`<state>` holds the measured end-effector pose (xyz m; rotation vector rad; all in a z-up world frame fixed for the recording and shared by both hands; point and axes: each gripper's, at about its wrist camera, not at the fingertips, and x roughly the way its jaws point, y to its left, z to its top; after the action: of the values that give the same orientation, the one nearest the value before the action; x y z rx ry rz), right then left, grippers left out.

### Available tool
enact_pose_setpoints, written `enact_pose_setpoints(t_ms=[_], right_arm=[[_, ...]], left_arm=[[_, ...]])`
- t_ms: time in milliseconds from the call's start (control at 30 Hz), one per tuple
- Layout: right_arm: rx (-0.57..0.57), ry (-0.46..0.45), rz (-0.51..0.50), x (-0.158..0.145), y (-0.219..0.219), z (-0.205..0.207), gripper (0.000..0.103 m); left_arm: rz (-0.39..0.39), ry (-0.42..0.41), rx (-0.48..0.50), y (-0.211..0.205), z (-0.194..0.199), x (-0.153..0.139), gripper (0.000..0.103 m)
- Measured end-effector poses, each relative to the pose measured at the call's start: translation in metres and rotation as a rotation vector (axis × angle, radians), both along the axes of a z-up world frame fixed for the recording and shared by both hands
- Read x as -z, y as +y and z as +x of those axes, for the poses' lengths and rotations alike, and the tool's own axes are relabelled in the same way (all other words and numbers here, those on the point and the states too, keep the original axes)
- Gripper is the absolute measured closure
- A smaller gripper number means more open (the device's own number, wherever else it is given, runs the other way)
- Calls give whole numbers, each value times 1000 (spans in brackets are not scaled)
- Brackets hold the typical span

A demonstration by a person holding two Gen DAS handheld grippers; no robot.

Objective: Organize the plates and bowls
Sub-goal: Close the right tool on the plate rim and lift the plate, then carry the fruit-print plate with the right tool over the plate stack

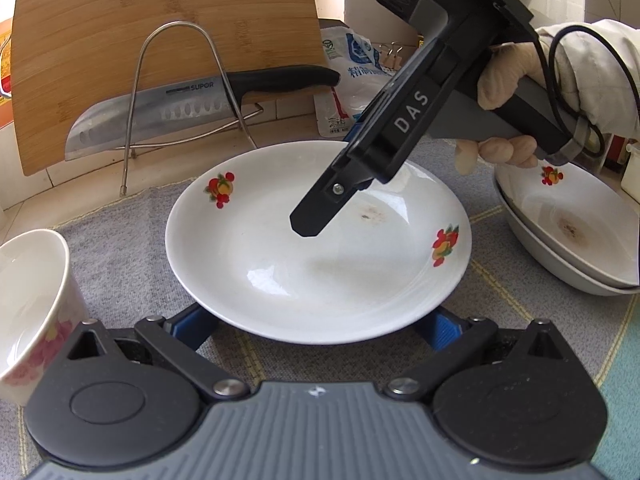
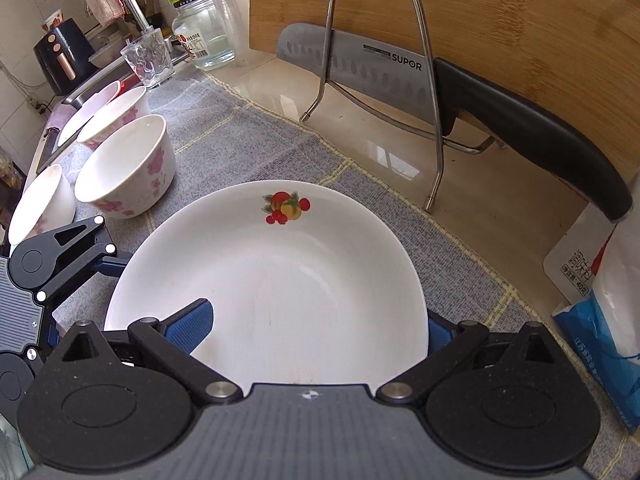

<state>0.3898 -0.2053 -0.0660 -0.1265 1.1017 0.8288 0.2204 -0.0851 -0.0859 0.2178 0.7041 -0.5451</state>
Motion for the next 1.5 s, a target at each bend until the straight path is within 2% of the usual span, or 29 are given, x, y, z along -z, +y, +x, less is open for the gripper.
enact_pose_setpoints(t_ms=[300,800,1500], right_arm=[[-9,48,41,-1,-1,11,0],[19,89,51,-6,1,13,0],[59,84,67,-33,4,-35,0]], left_arm=[[-1,0,12,0,1,0,0],[20,-1,19,-1,-2,-5,2],[8,26,69,16,-40,-37,2]])
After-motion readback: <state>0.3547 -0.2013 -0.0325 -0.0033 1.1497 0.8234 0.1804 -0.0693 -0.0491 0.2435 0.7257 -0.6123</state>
